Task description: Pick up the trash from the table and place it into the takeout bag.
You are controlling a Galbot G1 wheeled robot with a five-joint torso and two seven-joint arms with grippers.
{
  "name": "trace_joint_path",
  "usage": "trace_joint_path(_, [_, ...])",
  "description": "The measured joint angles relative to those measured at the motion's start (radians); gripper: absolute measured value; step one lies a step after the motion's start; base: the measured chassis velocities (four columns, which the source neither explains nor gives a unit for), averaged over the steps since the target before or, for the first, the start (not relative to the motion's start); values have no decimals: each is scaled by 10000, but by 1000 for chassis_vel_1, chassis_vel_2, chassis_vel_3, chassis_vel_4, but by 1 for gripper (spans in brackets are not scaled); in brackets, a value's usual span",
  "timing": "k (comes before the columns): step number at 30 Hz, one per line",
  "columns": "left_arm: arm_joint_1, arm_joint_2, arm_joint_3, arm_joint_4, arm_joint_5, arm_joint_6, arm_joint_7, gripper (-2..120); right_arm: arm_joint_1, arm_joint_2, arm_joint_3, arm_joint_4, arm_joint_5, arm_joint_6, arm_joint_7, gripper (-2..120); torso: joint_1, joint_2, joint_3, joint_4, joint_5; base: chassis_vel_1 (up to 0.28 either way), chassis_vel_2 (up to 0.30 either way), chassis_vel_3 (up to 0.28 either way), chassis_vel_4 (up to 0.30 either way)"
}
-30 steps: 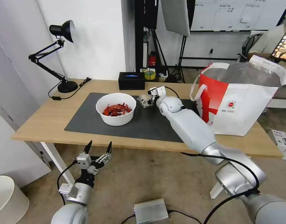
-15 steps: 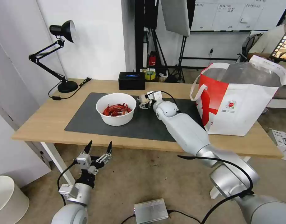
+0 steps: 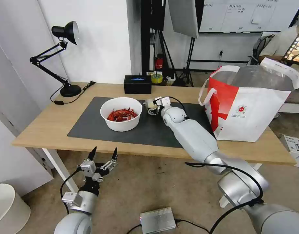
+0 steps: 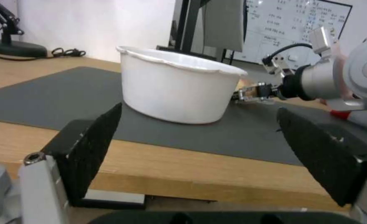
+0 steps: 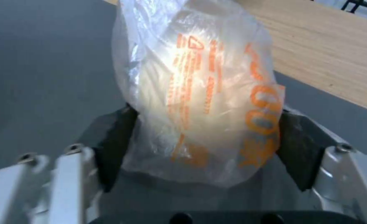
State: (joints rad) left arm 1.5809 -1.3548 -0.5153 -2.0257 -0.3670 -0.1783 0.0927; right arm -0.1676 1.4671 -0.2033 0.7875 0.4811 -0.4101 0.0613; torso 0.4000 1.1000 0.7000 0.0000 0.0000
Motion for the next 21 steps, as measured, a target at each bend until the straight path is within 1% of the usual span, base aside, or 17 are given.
trace_joint_path(2, [10,-17,0,13,16,-12,4,100,0,80,15,-72,-6,39,-7,62,0,0,0,0,0,0,0,0,0])
trace_joint_path(3, [12,-20,0,14,18,-14,4,100,0,91,18,-84,-6,45,-7,59,0,0,0,0,0,0,0,0,0])
trace_joint_path(4, [12,-20,0,14,18,-14,4,100,0,91,18,-84,-6,45,-7,59,0,0,0,0,0,0,0,0,0])
trace_joint_path(6, [27,-48,8,15,38,-21,9,100,2,127,24,-150,-12,107,-8,47,-1,0,0,1,0,0,0,0,0])
trace_joint_path(8, [31,-50,11,19,53,-24,12,100,3,132,25,-162,-14,144,-9,39,0,0,0,0,0,0,0,0,0])
trace_joint_path(9, [31,-50,11,19,53,-24,12,100,3,132,25,-162,-14,144,-9,39,0,0,0,0,0,0,0,0,0])
trace_joint_path(12, [30,-48,21,29,62,-27,15,100,6,129,25,-169,-15,206,-9,24,0,0,0,0,0,0,0,0,0])
trace_joint_path(13, [30,-48,21,29,62,-27,15,100,6,129,25,-169,-15,206,-9,24,0,0,0,0,0,0,0,0,0])
trace_joint_path(18, [6,-35,59,44,66,-28,18,100,5,68,23,-145,-13,284,17,5,0,0,0,0,0,0,0,0,0])
trace_joint_path(21, [3,-26,67,46,67,-27,18,100,-28,1,22,-54,0,325,41,3,0,0,0,0,0,0,0,0,0])
